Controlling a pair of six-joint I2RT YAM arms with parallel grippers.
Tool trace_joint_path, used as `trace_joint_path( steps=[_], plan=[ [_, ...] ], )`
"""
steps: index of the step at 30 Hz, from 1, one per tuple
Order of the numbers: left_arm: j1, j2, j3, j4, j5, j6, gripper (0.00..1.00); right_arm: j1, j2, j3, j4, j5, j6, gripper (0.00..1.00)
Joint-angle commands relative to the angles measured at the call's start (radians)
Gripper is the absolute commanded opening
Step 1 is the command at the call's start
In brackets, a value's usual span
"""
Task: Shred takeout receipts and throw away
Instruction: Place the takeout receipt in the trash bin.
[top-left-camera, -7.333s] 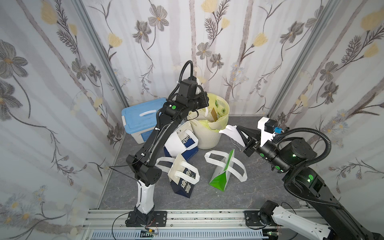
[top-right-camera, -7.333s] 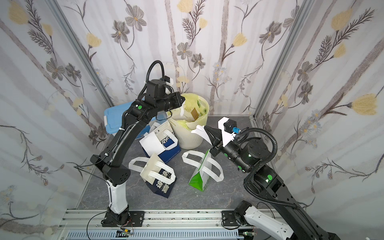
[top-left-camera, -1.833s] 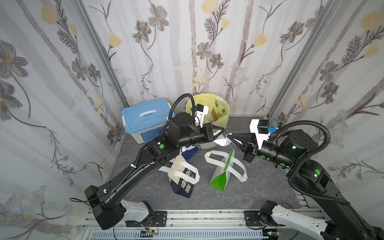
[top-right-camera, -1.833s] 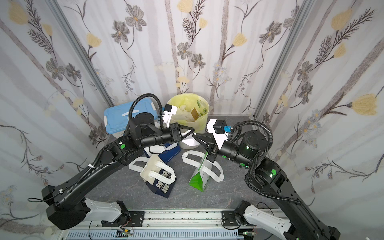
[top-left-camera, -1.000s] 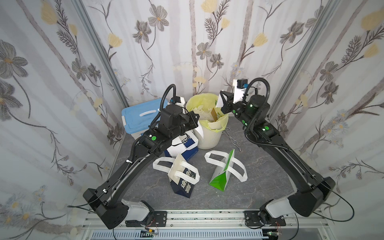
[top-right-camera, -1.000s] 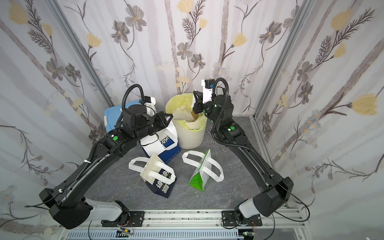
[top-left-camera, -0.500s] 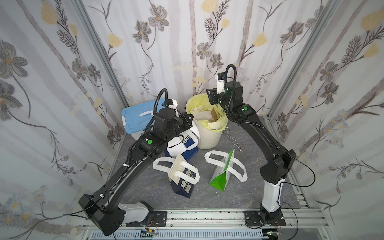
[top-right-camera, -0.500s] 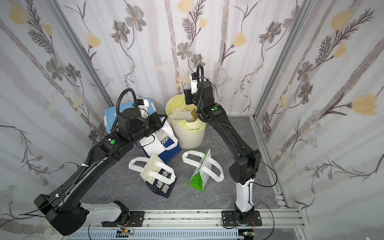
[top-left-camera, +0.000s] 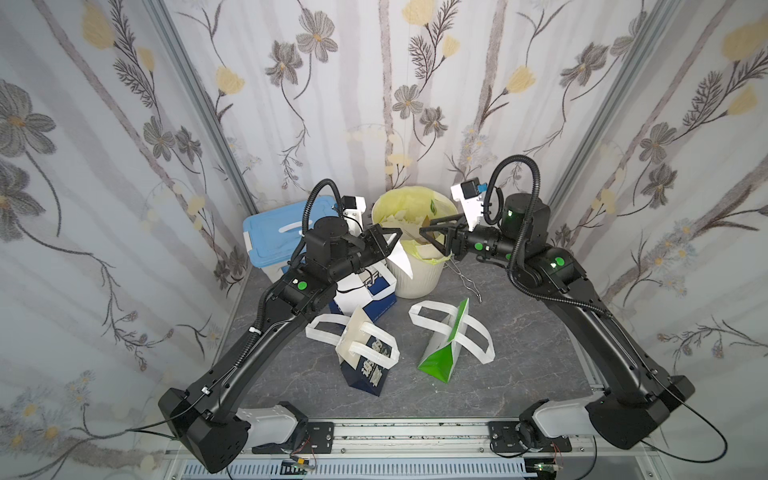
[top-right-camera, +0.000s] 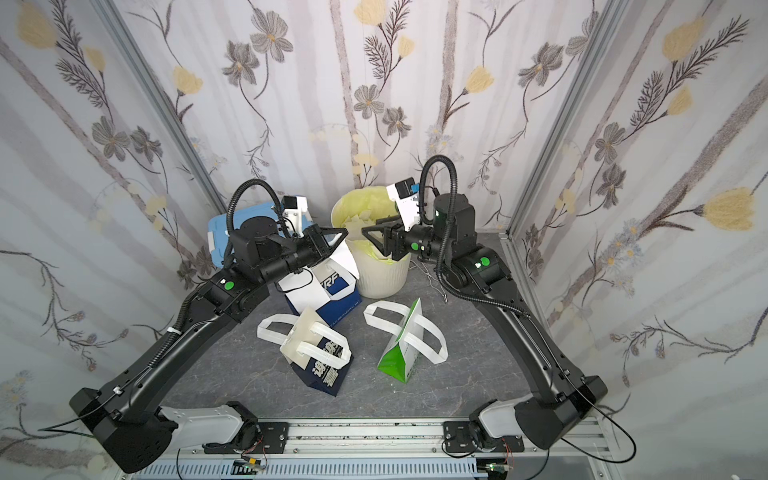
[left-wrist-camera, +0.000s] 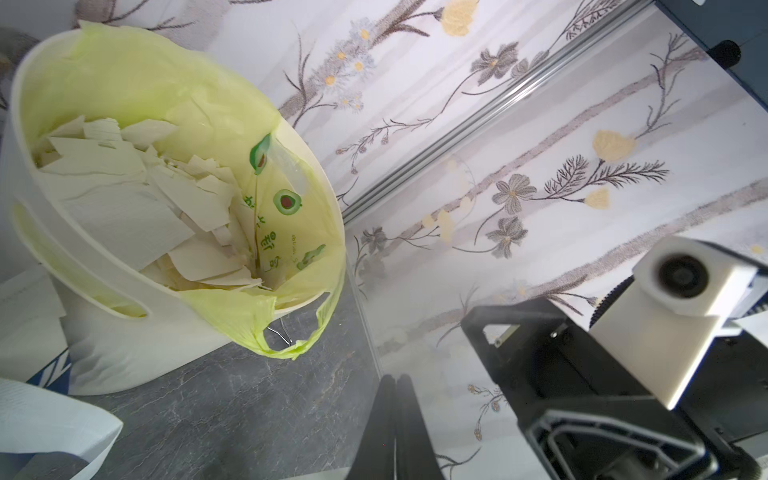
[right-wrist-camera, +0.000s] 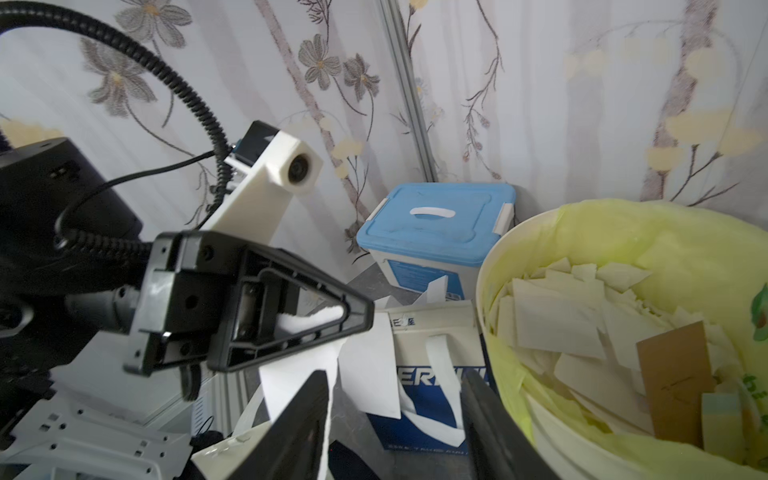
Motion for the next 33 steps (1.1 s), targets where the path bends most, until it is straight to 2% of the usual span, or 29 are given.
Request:
trace_joint_path(
  steps=[1, 7, 15, 18, 23, 26, 28, 32, 33],
  plan=[
    [0.0, -0.011, -0.019, 0.108, 0.134, 0.018, 0.0, 0.018, -0.086, -0.103, 0.093, -0.108, 0.076, 0.57],
    [-0.001, -0.04, -0.048, 0.19, 0.275, 0.009, 0.0, 0.054, -0.129, -0.173, 0.115, -0.197, 0.181, 0.63],
    [-0.006, -0.043, -0.077, 0.275, 0.334, -0.025, 0.0, 0.091, -0.118, -0.184, 0.175, -0.25, 0.245, 0.57],
    [-0.008, -0.043, -0.083, 0.283, 0.339, -0.025, 0.0, 0.097, -0.114, -0.19, 0.207, -0.26, 0.271, 0.48],
    [-0.008, -0.04, -0.083, 0.3, 0.356, -0.025, 0.0, 0.099, -0.094, -0.189, 0.19, -0.234, 0.27, 0.42],
    [-0.008, -0.037, -0.082, 0.31, 0.366, -0.026, 0.0, 0.099, -0.083, -0.184, 0.19, -0.233, 0.278, 0.35],
    [-0.008, -0.036, -0.082, 0.312, 0.367, -0.026, 0.0, 0.099, -0.077, -0.179, 0.195, -0.233, 0.283, 0.27],
    [-0.009, -0.031, -0.08, 0.307, 0.365, -0.019, 0.0, 0.097, -0.07, -0.169, 0.214, -0.235, 0.289, 0.01],
    [-0.008, -0.033, -0.083, 0.306, 0.362, -0.018, 0.1, 0.096, -0.069, -0.167, 0.216, -0.234, 0.288, 0.0]
  ],
)
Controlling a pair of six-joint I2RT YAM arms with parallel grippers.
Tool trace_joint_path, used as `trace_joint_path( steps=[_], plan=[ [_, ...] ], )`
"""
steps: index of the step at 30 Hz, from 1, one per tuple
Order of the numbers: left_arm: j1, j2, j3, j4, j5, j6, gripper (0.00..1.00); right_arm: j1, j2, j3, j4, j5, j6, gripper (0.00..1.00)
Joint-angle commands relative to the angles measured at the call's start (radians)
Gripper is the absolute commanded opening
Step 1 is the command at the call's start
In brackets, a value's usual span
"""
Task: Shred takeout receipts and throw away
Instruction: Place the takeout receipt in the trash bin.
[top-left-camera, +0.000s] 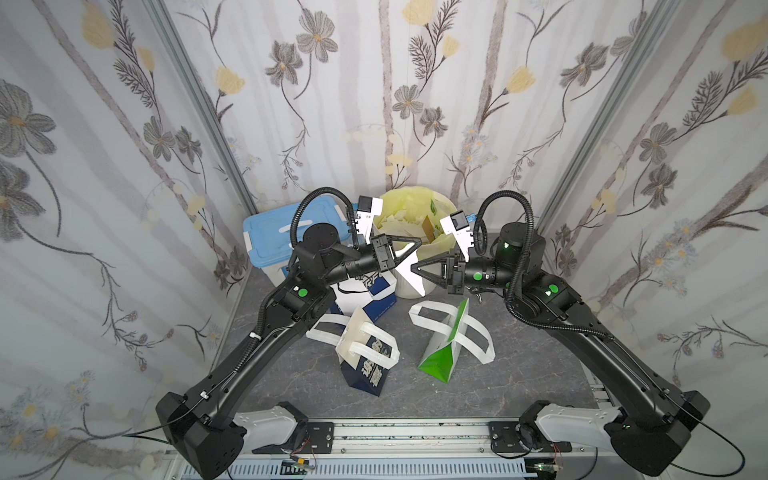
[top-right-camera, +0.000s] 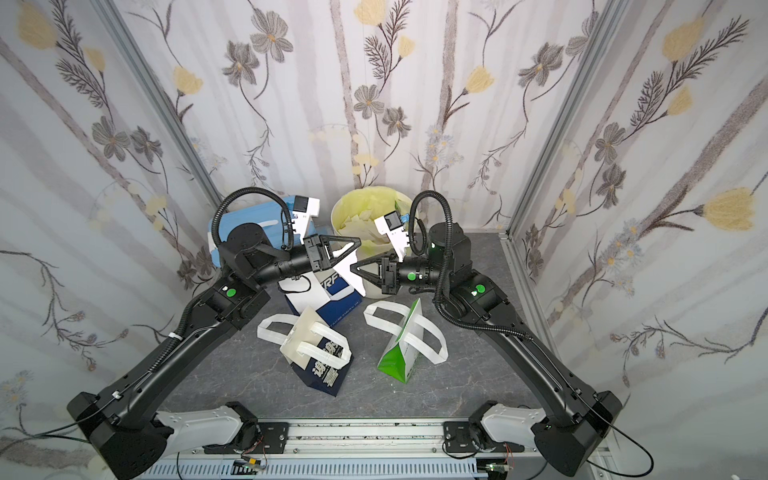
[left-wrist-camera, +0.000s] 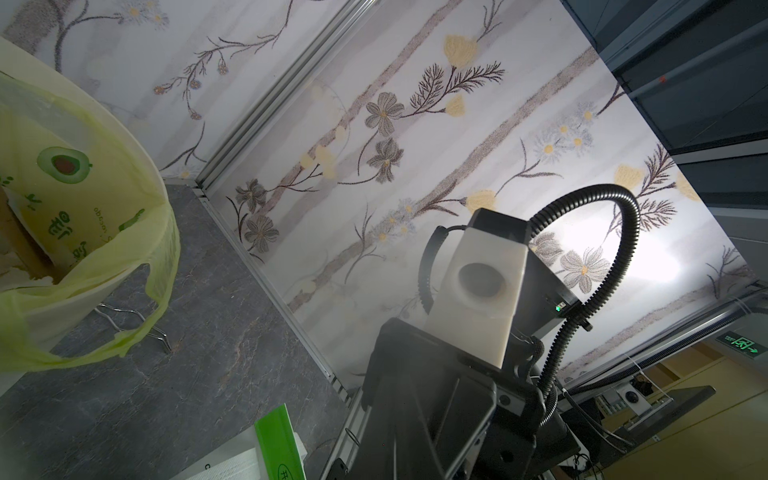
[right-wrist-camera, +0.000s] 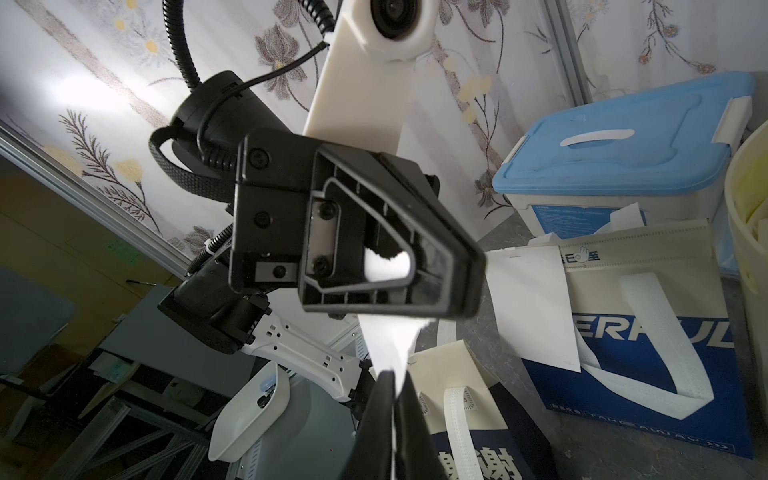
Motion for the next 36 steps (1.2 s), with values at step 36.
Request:
trace_joint_path(
  steps=[36],
  plan=[
    [0.264, -0.017, 0.273, -1.051, -0.53, 0.397, 0.69, -0.155, 0.665, 0.878, -0.358, 0.725, -0.392, 0.32]
  ],
)
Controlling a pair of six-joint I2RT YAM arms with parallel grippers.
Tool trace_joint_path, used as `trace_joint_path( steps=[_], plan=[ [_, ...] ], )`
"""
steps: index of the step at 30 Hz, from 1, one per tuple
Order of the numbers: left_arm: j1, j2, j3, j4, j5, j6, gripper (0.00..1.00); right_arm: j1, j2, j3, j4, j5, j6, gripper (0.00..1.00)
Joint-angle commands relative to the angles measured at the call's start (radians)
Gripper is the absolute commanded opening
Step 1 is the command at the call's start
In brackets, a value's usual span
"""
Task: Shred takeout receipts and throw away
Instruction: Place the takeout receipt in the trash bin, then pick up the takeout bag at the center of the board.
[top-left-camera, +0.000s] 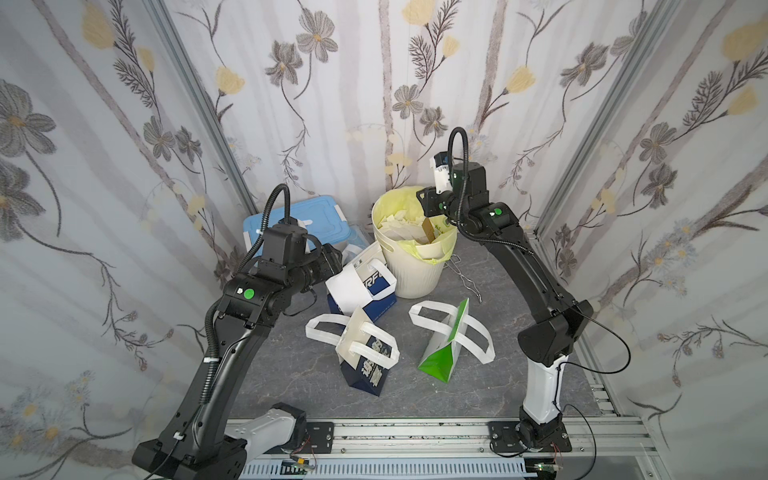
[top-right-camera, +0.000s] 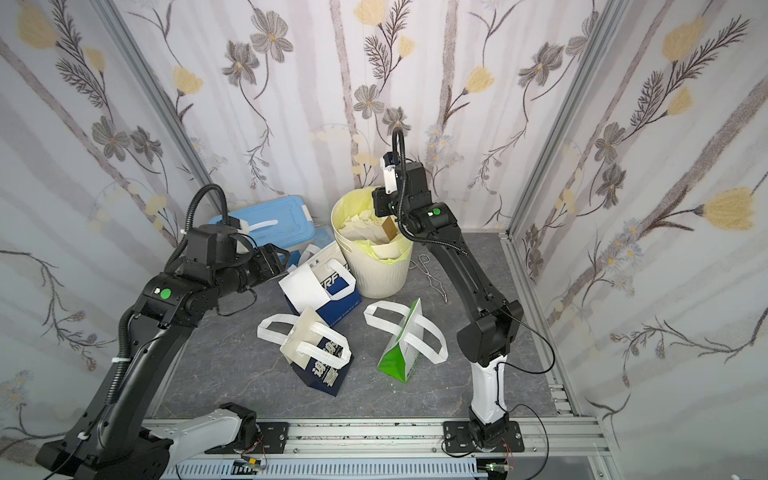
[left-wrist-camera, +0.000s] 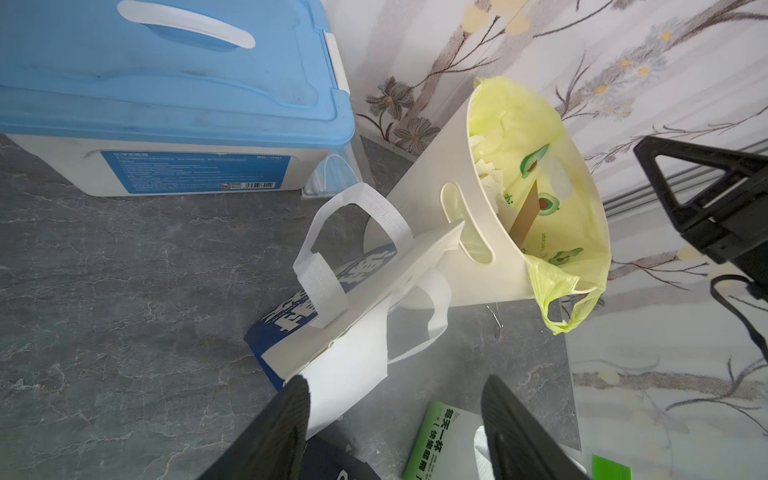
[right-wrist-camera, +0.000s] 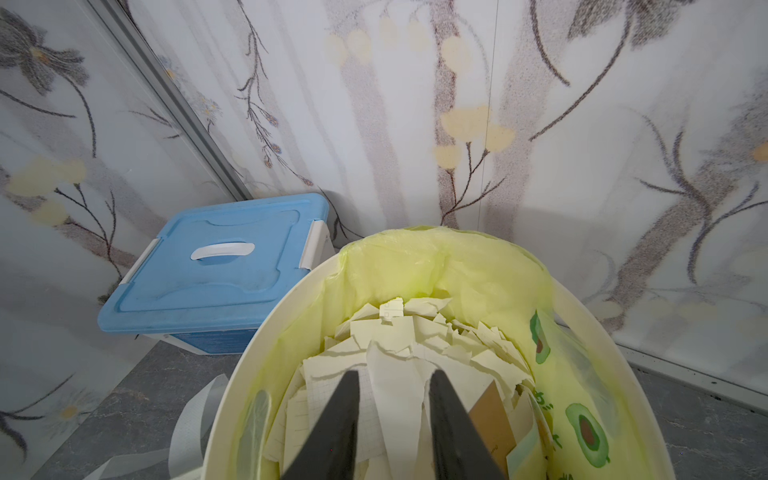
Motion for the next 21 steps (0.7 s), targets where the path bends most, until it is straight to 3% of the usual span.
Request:
trace_joint_path(
  steps=[1, 4, 8, 15, 21],
  plan=[
    [0.008, 0.056, 0.057, -0.037, 0.083, 0.131, 0.69, -0.004, -0.069, 0.005, -0.02, -0.025, -0.025, 0.32],
    [0.008, 0.146, 0.129, -0.053, 0.136, 0.224, 0.69, 0.0, -0.155, -0.037, -0.074, -0.136, -0.014, 0.34],
    [0.006, 0.293, 0.256, -0.138, 0.177, 0.332, 0.71, 0.015, -0.339, -0.283, -0.066, -0.208, 0.008, 0.35],
    [0.004, 0.519, 0.485, -0.318, 0.107, 0.513, 0.73, 0.046, -0.758, -0.81, 0.094, -0.163, 0.066, 0.37],
    [0.005, 0.596, 0.527, -0.322, 0.113, 0.568, 0.64, 0.05, -0.975, -1.05, 0.17, -0.103, 0.138, 0.38]
  ],
)
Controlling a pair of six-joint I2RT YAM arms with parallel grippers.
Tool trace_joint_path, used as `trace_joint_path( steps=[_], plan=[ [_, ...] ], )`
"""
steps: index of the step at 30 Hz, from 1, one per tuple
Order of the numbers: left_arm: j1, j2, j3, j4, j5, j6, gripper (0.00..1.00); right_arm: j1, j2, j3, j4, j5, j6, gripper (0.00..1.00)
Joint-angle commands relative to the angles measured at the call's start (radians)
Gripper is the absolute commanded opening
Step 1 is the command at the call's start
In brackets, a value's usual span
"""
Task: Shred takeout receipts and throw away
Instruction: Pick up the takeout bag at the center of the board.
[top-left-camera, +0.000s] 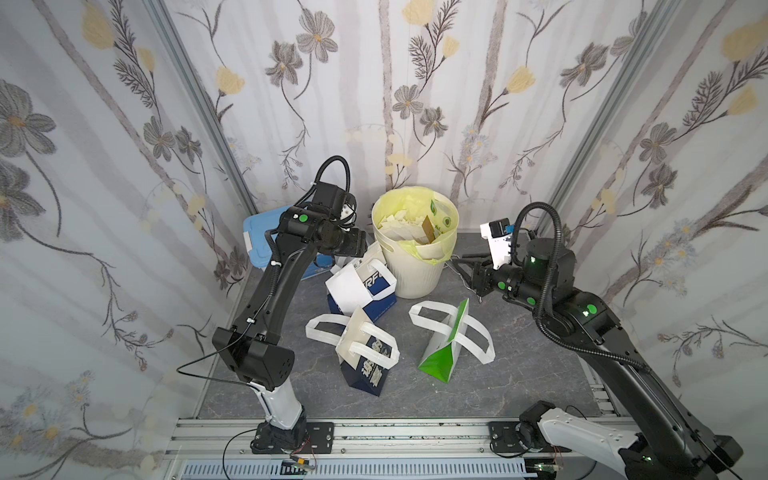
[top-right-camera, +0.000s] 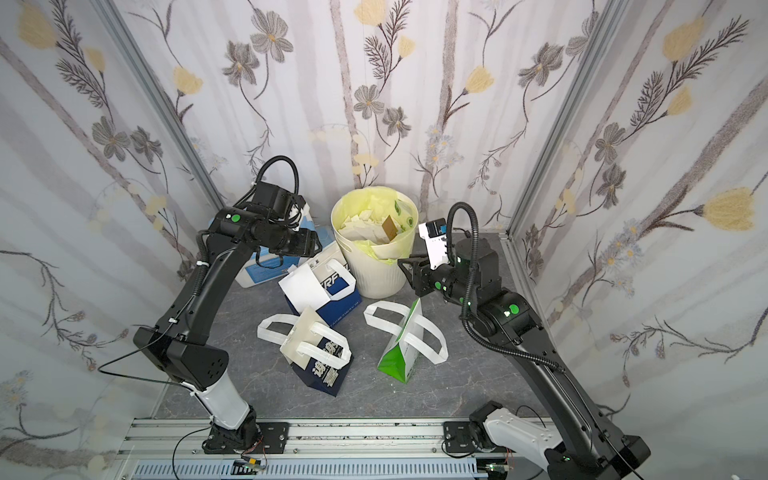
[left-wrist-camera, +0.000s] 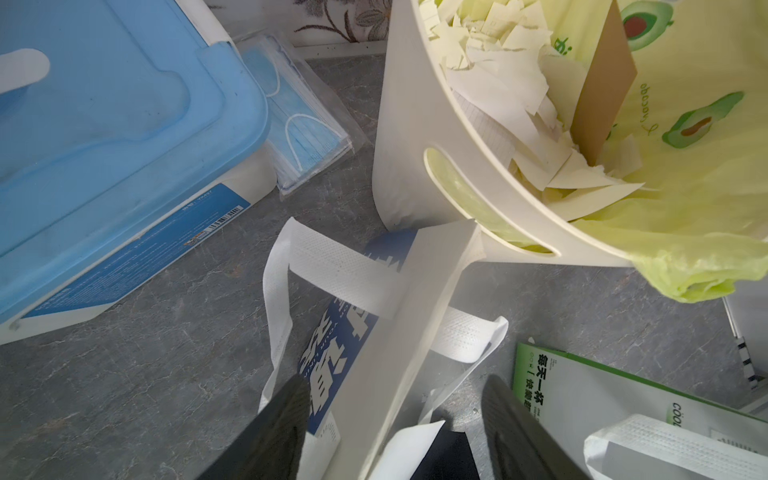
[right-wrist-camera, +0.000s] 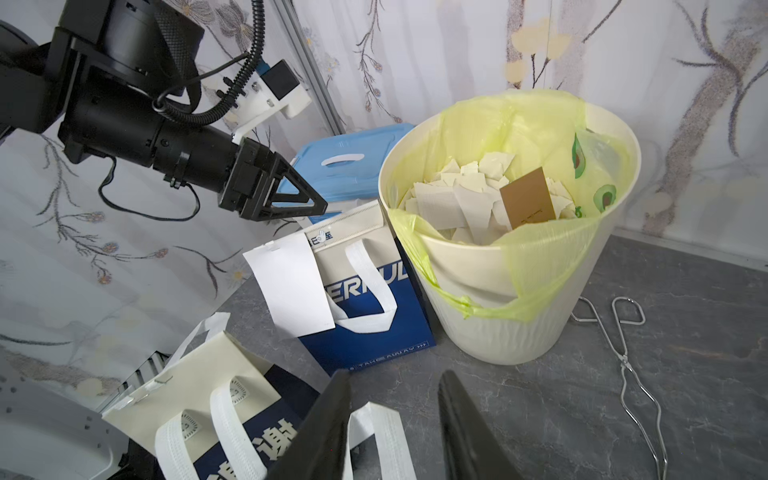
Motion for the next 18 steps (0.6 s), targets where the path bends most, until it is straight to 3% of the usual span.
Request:
trace_joint_path(
  steps=[1, 7, 18],
  plan=[
    [0.0, 0.04, 0.028, -0.036, 0.0, 0.075, 0.63, 0.001, -0.053, -0.059, 0.083, 0.048, 0.051, 0.38],
    [0.002, 0.112, 0.054, -0.03, 0.058, 0.092, 0.53, 0.001, -0.089, -0.073, 0.022, 0.063, 0.049, 0.39],
    [0.0, 0.13, 0.065, -0.059, 0.069, 0.097, 0.11, 0.001, -0.12, -0.087, 0.03, 0.063, 0.023, 0.38]
  ],
)
